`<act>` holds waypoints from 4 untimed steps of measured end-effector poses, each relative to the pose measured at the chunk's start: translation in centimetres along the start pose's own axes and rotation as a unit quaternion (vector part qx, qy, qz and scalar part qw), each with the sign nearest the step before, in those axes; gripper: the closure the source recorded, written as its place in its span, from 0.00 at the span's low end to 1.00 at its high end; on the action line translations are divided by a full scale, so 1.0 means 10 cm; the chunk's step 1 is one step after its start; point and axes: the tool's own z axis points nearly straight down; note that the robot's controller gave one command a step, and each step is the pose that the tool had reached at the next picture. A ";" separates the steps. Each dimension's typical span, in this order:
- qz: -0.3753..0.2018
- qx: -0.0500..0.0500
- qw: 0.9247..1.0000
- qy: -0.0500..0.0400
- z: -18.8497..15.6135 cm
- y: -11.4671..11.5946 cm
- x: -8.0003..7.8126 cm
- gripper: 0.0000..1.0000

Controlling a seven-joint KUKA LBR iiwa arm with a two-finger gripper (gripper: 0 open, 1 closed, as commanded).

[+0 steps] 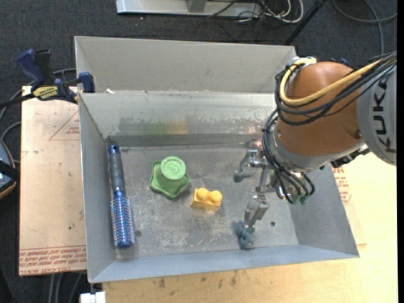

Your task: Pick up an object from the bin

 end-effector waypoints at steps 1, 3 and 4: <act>-0.128 0.000 0.992 -0.006 1.68 0.26 -0.36 0.00; -0.268 0.000 0.963 -0.006 1.50 1.45 -0.27 0.00; -0.359 0.001 0.933 -0.011 1.69 1.43 -0.10 0.00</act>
Offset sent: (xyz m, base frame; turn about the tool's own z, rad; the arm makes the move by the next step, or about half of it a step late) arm 0.0327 0.0255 -0.1689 -0.2579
